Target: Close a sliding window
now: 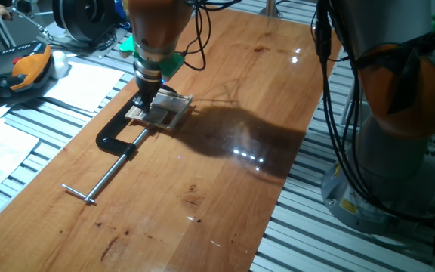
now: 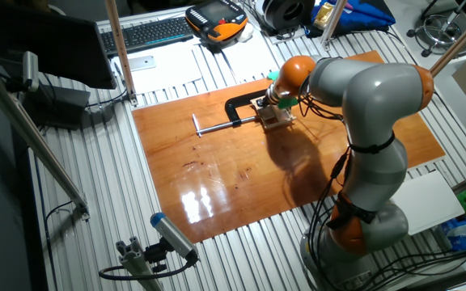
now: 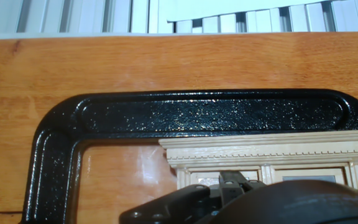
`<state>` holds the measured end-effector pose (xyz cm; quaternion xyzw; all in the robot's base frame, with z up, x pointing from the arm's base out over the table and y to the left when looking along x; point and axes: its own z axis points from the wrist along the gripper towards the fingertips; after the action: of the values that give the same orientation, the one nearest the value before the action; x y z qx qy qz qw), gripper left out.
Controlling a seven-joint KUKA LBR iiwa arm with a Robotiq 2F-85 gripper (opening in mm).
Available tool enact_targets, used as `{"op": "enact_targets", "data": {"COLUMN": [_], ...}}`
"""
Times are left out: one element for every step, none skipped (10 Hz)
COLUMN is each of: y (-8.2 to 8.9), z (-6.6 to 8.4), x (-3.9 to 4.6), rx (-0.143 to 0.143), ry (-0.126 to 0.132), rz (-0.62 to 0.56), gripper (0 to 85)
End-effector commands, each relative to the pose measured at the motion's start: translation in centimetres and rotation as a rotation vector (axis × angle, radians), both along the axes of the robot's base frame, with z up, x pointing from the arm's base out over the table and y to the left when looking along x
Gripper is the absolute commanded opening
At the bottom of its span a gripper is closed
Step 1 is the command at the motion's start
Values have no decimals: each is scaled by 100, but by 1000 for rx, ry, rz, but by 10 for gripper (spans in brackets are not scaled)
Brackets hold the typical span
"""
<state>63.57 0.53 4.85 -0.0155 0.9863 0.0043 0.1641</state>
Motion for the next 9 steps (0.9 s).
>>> {"op": "enact_targets", "data": {"y": [-1, -3, -5, -8, -8, -8, -9, -9, -11], "z": [4, -2, -6, -9, -10, -2, 3, -6, -16], "x": [-3, -8, -12, -16, -18, -21, -25, -30, -36], "rx": [-1, 0, 0, 0, 0, -1, -6, -6, -6], "ry": [5, 10, 13, 13, 18, 22, 25, 33, 39], "rz": [1, 1, 1, 1, 1, 1, 1, 4, 7], "gripper": [0, 0, 0, 0, 0, 0, 0, 0, 0]}}
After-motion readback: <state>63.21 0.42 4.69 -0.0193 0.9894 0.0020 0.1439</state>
